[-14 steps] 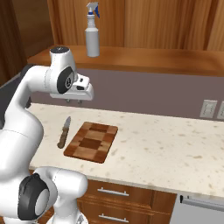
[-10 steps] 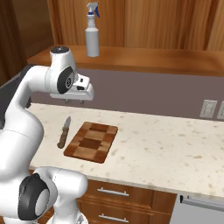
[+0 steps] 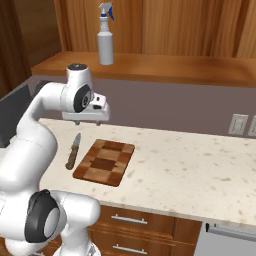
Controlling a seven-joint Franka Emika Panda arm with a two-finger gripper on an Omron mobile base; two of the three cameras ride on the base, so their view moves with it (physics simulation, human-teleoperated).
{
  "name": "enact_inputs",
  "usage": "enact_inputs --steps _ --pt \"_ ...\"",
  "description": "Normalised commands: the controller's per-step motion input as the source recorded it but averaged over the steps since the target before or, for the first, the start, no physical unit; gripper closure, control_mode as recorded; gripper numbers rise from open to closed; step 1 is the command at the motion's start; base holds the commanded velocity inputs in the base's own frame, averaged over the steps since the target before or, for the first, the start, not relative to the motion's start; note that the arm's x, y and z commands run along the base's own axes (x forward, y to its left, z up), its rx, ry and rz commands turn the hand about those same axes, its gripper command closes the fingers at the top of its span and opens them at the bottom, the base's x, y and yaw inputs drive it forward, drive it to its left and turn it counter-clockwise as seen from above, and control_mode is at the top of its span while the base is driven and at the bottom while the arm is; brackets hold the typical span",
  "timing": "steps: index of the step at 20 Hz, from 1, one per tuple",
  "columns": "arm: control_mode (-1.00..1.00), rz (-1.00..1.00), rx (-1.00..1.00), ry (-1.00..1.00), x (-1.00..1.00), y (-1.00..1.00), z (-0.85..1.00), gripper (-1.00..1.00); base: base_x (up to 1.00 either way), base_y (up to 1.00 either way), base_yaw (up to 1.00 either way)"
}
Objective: Move the cutting board and knife to the sink. Then move spray from the cabinet to the counter.
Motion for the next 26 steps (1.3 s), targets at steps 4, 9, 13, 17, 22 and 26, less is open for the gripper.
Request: enact_inputs --steps 4,9,13,17,22,26 --pt "-1.0 0.15 -0.01 0.16 0.52 0.14 -0.6 -1.0 0.0 0.0 0.0" --pt "-1.0 0.07 -0.05 0.13 0.3 0.46 -0.62 -1.0 0.0 0.0 0.0" --pt "-1.0 0.02 -0.01 0.02 0.22 0.41 -0.57 -1.0 0.0 0.0 0.0" --pt "-1.0 0.0 0.0 0.0 0.32 0.09 -0.4 -1.0 0.0 0.0 0.0" --pt "-1.0 0.0 0.0 0.0 0.38 0.02 -0.4 -1.0 0.0 0.0 0.0" --pt "-1.0 0.0 0.0 0.0 0.31 0.0 -0.26 -1.0 0.0 0.0 0.0"
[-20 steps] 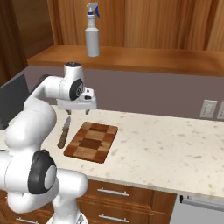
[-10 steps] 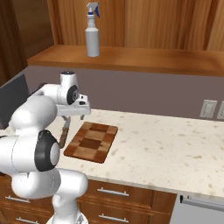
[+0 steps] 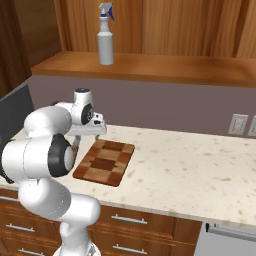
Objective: Move the cutting board and knife to the sink. Then move spray from the cabinet to the counter.
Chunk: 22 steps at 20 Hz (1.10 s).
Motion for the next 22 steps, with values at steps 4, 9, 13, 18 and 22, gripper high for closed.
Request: enact_inputs --steps 4,9,13,18,22 --pt "-1.0 0.0 0.0 0.0 0.24 0.0 -0.17 -1.0 0.0 0.0 0.0" --pt "-1.0 0.0 0.0 -0.04 0.13 0.01 -0.1 -1.0 0.0 0.0 0.0" --pt "-1.0 0.0 0.0 -0.08 0.1 0.09 -0.14 -1.0 0.0 0.0 0.0" --pt "-1.0 0.0 0.0 -0.1 0.13 0.05 -0.24 -1.0 0.0 0.0 0.0" --pt "-1.0 0.0 0.0 -0.03 0.25 0.01 -0.18 -1.0 0.0 0.0 0.0"
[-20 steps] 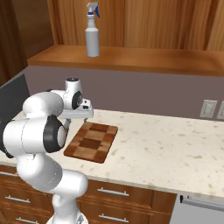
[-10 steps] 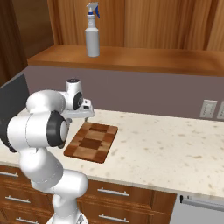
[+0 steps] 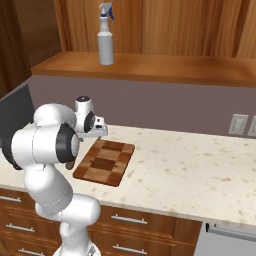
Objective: Move the cutting board and knife to the sink. Then move spray from the cabinet to the counter.
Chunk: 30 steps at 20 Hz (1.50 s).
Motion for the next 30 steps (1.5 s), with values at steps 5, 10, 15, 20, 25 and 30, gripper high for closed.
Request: enact_inputs --steps 5,10,15,20,25,30 --pt "-1.0 0.0 0.0 0.0 0.42 0.01 -0.13 -1.0 0.0 0.0 0.0" --pt "-1.0 0.0 0.0 0.0 0.38 0.06 -0.05 -1.0 0.0 0.0 0.0" --pt "-1.0 0.0 0.0 0.0 0.29 0.12 -0.21 -1.0 0.0 0.0 0.0" --pt "-1.0 0.0 0.0 0.0 0.29 0.1 -0.29 -1.0 0.0 0.0 0.0" --pt "-1.0 0.0 0.0 -0.02 0.26 0.03 -0.26 -1.0 0.0 0.0 0.0" --pt "-1.0 0.0 0.0 -0.04 0.13 0.0 -0.32 -1.0 0.0 0.0 0.0"
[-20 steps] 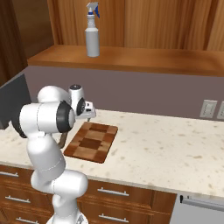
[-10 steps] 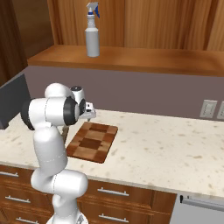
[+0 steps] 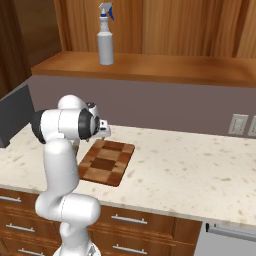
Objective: Move the cutting board and knife to the sink. Then move spray from the cabinet to the counter.
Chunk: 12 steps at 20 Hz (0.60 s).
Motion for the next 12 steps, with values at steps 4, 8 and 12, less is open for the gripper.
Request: enact_inputs --steps 4,8,12 --pt "-1.0 0.0 0.0 -0.04 0.0 -0.02 -0.44 -1.0 0.0 0.0 0.0" --pt "-1.0 0.0 0.0 0.0 -0.25 -0.14 -0.5 -1.0 0.0 0.0 0.0" --pt "-1.0 0.0 0.0 0.0 -0.52 -0.33 -0.51 -1.0 0.0 0.0 0.0"
